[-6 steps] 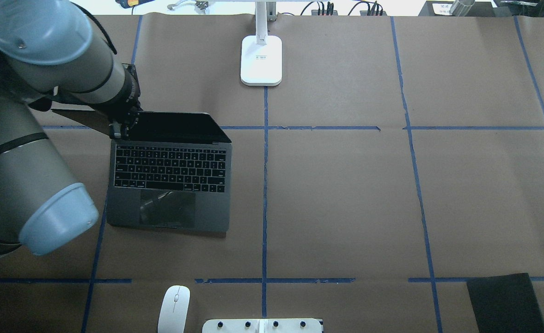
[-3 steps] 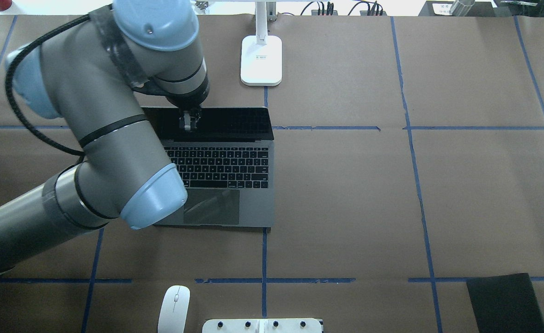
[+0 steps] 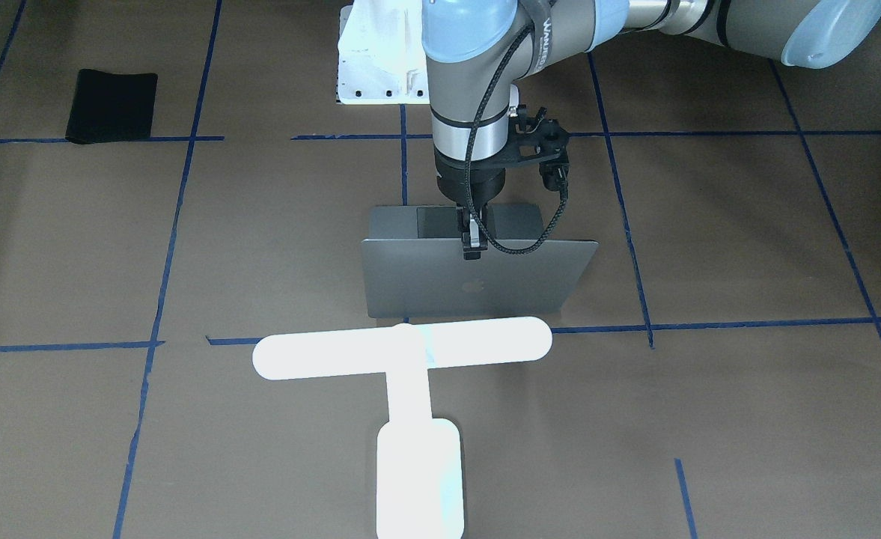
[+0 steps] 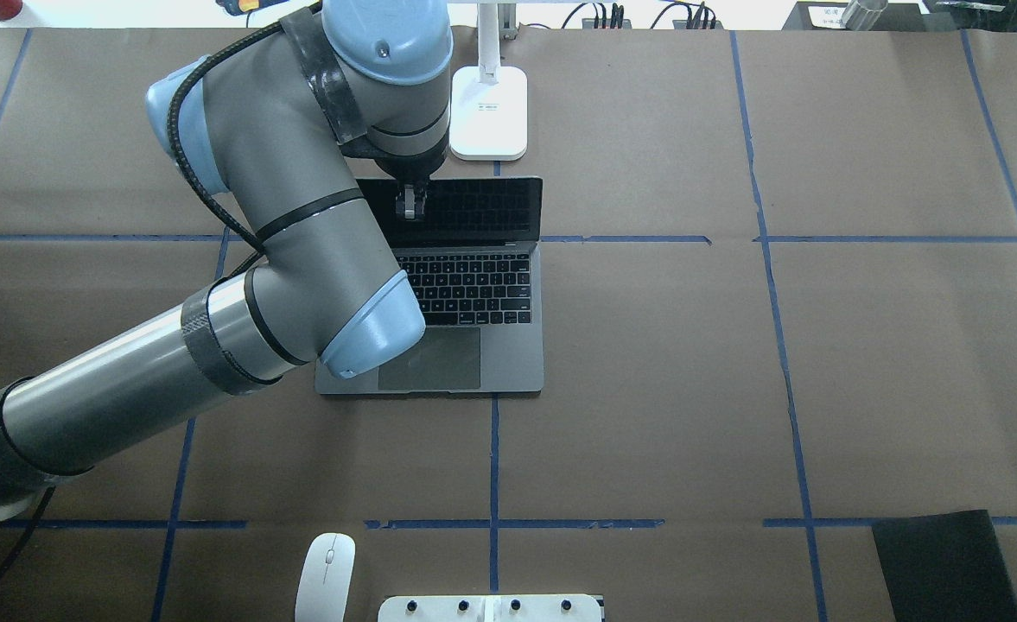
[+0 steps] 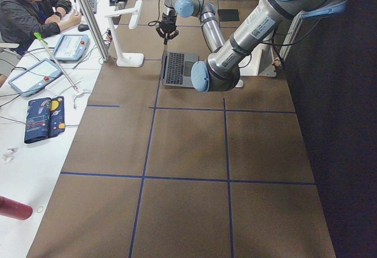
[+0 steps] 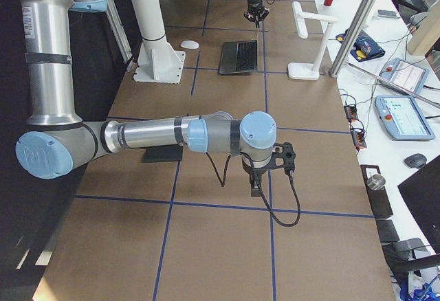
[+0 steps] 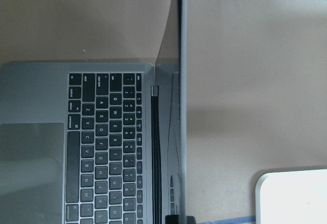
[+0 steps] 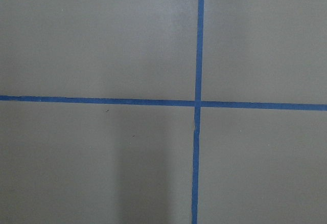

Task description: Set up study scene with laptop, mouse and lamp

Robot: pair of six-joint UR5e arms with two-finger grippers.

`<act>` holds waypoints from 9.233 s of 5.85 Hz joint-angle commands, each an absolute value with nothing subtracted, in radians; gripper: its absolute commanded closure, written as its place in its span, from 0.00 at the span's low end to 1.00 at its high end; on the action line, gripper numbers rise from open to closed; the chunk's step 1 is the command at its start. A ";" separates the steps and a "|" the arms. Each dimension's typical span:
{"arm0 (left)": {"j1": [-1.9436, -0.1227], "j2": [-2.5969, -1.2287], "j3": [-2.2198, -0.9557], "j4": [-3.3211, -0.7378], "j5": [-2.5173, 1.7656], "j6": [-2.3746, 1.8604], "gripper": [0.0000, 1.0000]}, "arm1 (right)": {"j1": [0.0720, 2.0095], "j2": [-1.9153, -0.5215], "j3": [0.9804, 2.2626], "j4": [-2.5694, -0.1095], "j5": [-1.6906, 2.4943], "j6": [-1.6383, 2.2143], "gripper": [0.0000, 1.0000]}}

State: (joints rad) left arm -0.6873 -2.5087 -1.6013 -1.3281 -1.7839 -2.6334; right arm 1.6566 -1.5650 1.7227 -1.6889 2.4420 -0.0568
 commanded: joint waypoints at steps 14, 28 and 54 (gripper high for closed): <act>-0.696 -2.196 -2.098 -1.267 -1.870 -2.110 0.00 | 1.443 -1.733 2.055 -1.677 2.387 0.353 0.00; -0.554 -2.069 -2.235 -1.272 -1.882 -1.888 0.00 | 0.442 -2.173 1.946 -0.646 2.014 1.292 0.00; -0.551 -2.075 -2.241 -1.272 -1.882 -1.890 0.00 | 0.647 -1.312 1.739 -1.094 1.905 1.295 1.00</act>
State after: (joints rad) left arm -0.5507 -2.0758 -2.2398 -1.2717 -1.8822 -1.8899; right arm 0.6173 -1.3668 1.7919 -1.0902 1.8772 1.3020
